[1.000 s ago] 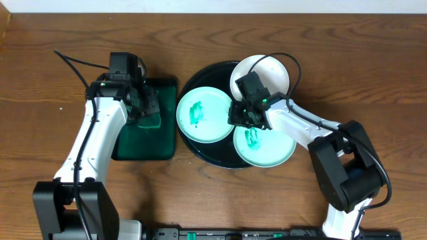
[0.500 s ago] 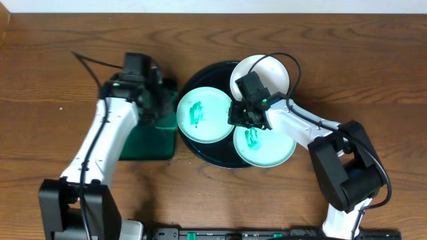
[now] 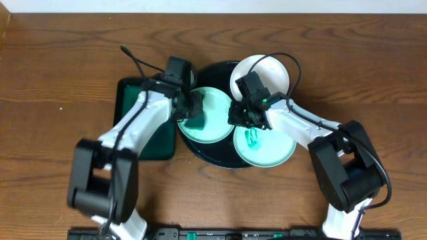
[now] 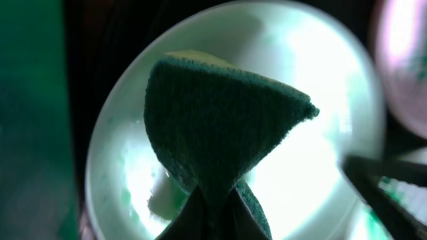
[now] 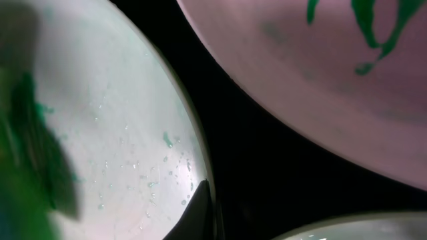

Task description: Clean dirty plates on tray and stack at the side

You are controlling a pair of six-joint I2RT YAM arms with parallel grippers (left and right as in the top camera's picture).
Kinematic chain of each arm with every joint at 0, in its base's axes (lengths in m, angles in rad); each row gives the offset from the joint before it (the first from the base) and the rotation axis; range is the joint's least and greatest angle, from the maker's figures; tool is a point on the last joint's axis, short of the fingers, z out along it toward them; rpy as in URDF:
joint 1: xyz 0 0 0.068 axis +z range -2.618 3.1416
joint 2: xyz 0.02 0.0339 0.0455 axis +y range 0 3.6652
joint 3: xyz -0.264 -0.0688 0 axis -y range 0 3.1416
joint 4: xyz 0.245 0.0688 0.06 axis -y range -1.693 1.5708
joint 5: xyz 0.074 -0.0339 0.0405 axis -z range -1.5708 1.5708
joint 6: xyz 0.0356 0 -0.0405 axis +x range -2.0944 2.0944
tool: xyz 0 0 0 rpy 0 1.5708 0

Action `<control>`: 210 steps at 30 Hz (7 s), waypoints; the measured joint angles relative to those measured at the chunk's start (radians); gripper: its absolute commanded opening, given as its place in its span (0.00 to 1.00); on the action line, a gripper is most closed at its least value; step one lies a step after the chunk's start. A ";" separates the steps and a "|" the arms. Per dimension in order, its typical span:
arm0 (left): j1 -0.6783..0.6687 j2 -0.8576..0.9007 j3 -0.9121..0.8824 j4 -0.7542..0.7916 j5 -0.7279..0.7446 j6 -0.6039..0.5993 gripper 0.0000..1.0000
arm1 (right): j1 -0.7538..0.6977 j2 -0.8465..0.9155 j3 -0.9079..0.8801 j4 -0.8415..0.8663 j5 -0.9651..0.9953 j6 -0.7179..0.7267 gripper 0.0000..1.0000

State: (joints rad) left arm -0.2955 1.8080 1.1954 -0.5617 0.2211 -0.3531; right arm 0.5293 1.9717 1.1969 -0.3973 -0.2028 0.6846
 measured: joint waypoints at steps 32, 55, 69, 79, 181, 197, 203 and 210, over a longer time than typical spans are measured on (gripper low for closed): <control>-0.063 0.098 0.013 0.043 0.138 -0.047 0.07 | -0.002 -0.003 0.000 -0.020 0.002 0.000 0.01; -0.008 0.108 0.033 0.013 0.020 -0.047 0.08 | -0.002 -0.003 0.001 -0.026 0.002 0.000 0.01; -0.060 0.169 0.039 0.169 0.264 -0.047 0.07 | -0.003 -0.010 0.001 -0.056 0.023 0.000 0.01; -0.080 0.195 0.037 0.206 0.437 -0.047 0.07 | -0.003 -0.010 0.001 -0.056 0.023 0.000 0.01; 0.173 -0.106 0.056 -0.245 -0.023 -0.035 0.07 | 0.375 -0.389 -0.016 0.033 1.147 -1.191 0.01; 0.173 -0.106 0.056 -0.246 -0.022 -0.032 0.07 | 0.522 -0.389 -0.016 0.047 1.339 -1.273 0.01; 0.173 -0.106 0.056 -0.246 -0.023 -0.032 0.07 | 0.522 -0.389 -0.016 0.047 1.342 -1.272 0.01; 0.173 -0.106 0.056 -0.259 -0.026 -0.023 0.07 | 0.515 -0.390 -0.016 0.039 1.353 -1.239 0.01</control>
State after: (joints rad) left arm -0.1223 1.7023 1.2514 -0.8207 0.1955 -0.3756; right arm 1.0447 1.5818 1.1805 -0.3588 1.1503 -0.5549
